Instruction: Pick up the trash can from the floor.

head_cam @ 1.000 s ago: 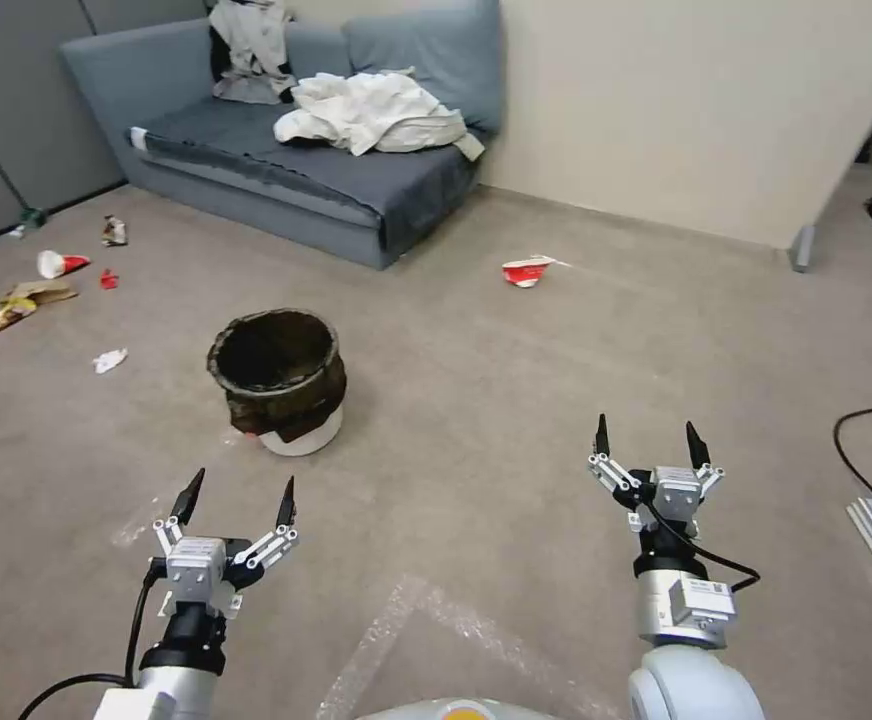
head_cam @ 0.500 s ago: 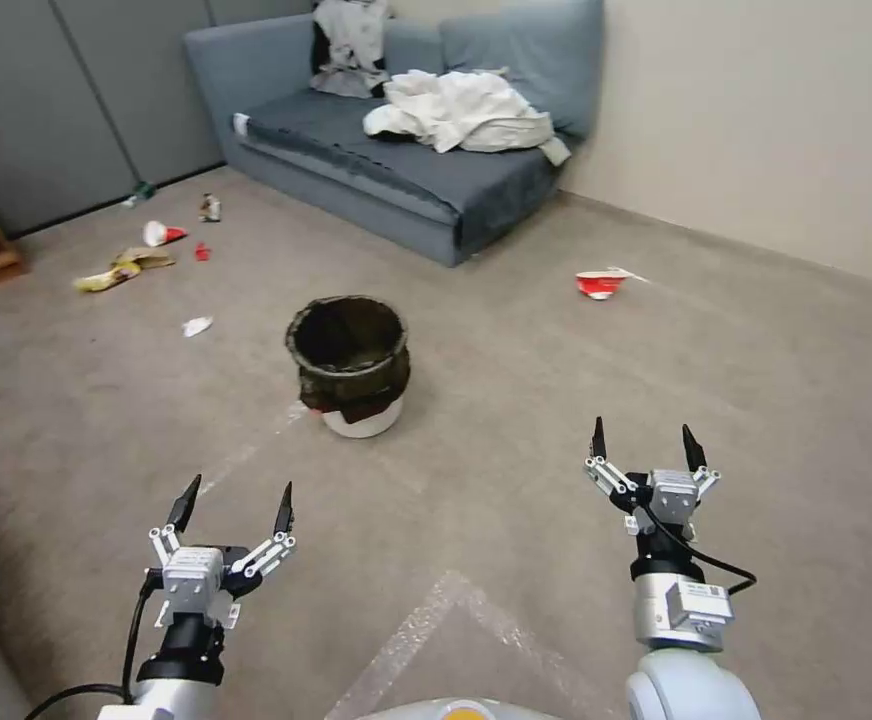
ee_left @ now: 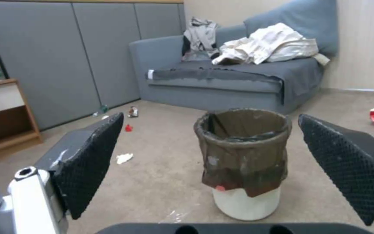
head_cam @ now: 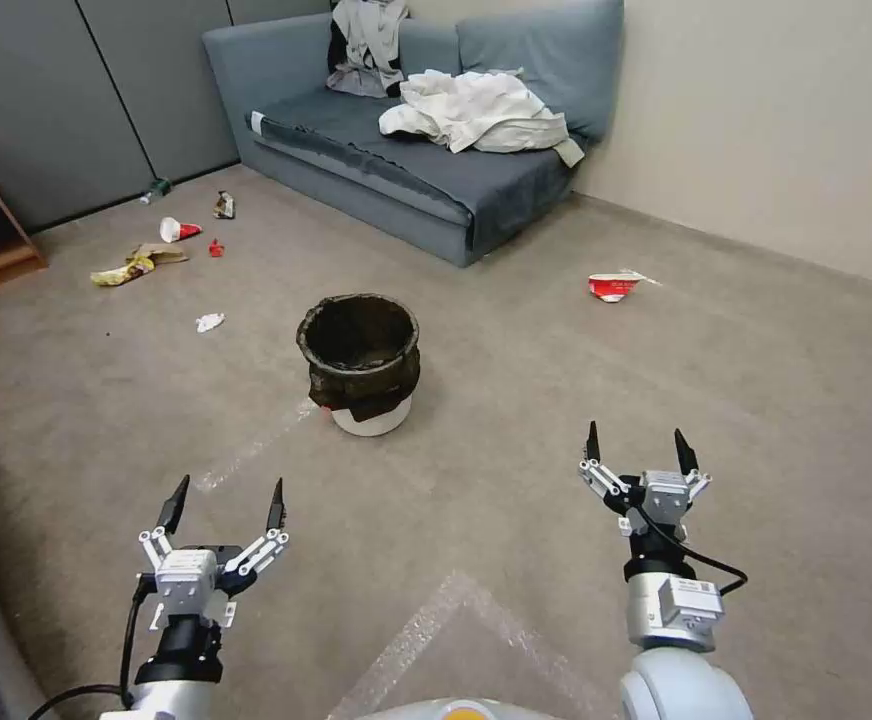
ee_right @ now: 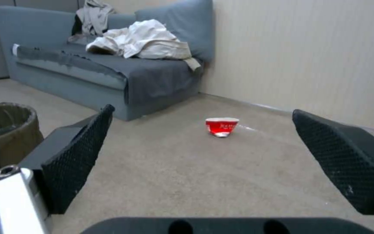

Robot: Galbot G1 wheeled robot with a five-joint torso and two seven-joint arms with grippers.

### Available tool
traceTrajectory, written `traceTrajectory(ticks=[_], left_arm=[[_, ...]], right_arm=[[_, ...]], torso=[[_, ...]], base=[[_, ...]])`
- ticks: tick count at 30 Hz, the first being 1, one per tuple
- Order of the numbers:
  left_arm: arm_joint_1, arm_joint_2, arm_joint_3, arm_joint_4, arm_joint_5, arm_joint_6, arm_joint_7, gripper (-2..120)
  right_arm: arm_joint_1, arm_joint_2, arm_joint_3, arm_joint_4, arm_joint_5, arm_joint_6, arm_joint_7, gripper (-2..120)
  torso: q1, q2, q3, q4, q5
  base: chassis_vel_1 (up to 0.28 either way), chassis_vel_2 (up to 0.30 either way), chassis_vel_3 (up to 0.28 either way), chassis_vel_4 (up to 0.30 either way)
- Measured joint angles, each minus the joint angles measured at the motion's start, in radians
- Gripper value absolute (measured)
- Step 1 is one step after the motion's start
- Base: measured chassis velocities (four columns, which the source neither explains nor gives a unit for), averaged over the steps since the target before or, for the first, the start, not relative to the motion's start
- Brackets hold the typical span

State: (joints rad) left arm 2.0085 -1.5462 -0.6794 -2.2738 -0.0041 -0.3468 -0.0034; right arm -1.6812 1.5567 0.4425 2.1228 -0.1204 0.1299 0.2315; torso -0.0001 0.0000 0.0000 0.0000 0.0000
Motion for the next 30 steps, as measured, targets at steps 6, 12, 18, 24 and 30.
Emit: traceTrajectory(ticks=[6,12,18,24,30], left_arm=[[0.002,-0.001,0.001,-0.002,0.004,0.017,-0.004,100],[0.0,-0.001,0.0,-0.01,0.007,0.033,-0.008,100],[0.0,-0.002,-0.001,-0.022,0.007,0.073,-0.016,100],[-0.001,-0.003,-0.001,-0.023,0.009,0.084,-0.019,100],[-0.004,-0.003,-0.001,-0.026,0.01,0.096,-0.02,100]], right_arm=[[0.001,0.0,-0.001,-0.005,0.0,0.0,-0.001,100],[0.001,0.0,-0.002,-0.006,0.0,0.0,-0.002,100],[0.003,0.0,-0.002,-0.007,0.001,0.001,-0.003,100],[0.003,0.0,-0.002,-0.009,0.003,0.001,-0.003,100],[0.005,0.0,-0.002,-0.011,0.004,0.002,-0.004,100]], torso=[[0.0,0.0,0.0,0.0,0.0],[0.0,0.0,0.0,0.0,0.0],[0.0,0.0,0.0,0.0,0.0],[0.0,0.0,0.0,0.0,0.0],[0.0,0.0,0.0,0.0,0.0]], base=[[0.0,0.0,0.0,0.0],[-0.053,0.048,0.054,-0.056],[-0.091,0.101,0.102,-0.098],[-0.139,0.136,0.133,-0.129],[-0.15,0.143,0.153,-0.14]])
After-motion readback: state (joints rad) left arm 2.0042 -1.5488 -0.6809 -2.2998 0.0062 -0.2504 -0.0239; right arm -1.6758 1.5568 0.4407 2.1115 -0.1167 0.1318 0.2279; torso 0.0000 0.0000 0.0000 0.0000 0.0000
